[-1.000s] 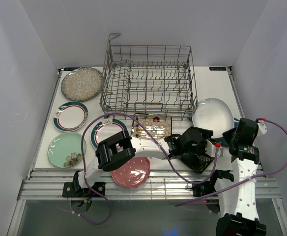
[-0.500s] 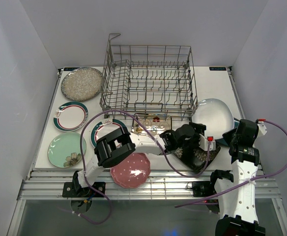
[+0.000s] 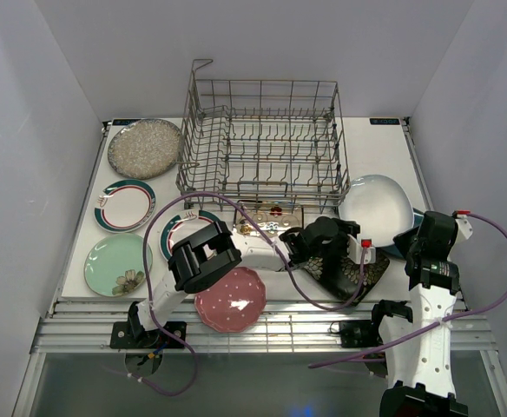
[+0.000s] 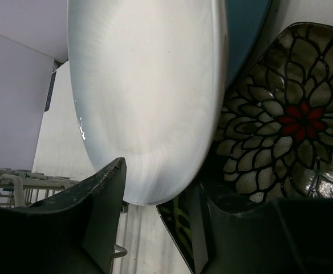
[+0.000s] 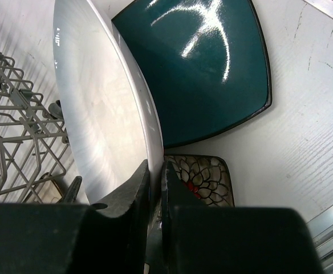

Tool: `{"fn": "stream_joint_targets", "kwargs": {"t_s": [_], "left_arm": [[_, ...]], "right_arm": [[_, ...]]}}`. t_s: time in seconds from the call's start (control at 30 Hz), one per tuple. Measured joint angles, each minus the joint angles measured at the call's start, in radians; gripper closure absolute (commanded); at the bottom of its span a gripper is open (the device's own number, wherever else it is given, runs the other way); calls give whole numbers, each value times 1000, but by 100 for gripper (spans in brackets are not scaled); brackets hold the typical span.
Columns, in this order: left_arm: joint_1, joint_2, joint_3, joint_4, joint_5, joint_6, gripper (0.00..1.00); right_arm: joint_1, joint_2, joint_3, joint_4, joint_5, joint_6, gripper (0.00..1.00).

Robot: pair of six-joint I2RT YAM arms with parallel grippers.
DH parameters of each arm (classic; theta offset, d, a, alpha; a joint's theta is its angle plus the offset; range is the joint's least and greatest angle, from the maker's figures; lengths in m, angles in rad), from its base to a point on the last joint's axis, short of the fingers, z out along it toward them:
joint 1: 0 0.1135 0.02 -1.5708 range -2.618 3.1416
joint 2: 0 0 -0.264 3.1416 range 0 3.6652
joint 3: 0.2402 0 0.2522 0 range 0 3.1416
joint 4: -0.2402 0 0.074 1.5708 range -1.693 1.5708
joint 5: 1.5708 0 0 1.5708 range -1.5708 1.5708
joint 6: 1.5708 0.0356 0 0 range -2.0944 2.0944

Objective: Load the plates into the dish rack
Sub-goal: Pick up the plate from the corner of the board.

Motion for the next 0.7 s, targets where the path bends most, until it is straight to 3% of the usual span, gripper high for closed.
{"fn": "stream_joint_targets", "kwargs": {"t_s": [0.07, 0.17, 0.27, 0.57, 0.7], "left_arm": [[0, 0, -8, 11, 7, 0, 49], [-2, 0, -18, 16, 16, 2, 65], [-7, 0, -26, 15, 25, 19, 75], [-18, 0, -30, 23, 18, 61, 75], [-21, -3, -45, 46, 18, 67, 88]], "right_arm": [[0, 0, 0, 0, 0, 0, 92], [0, 0, 0, 0, -1, -1, 92], [0, 3, 0, 4, -4, -3, 92], [0, 17, 23, 4, -5, -39, 92], [0, 29, 37, -6, -7, -53, 92]]}}
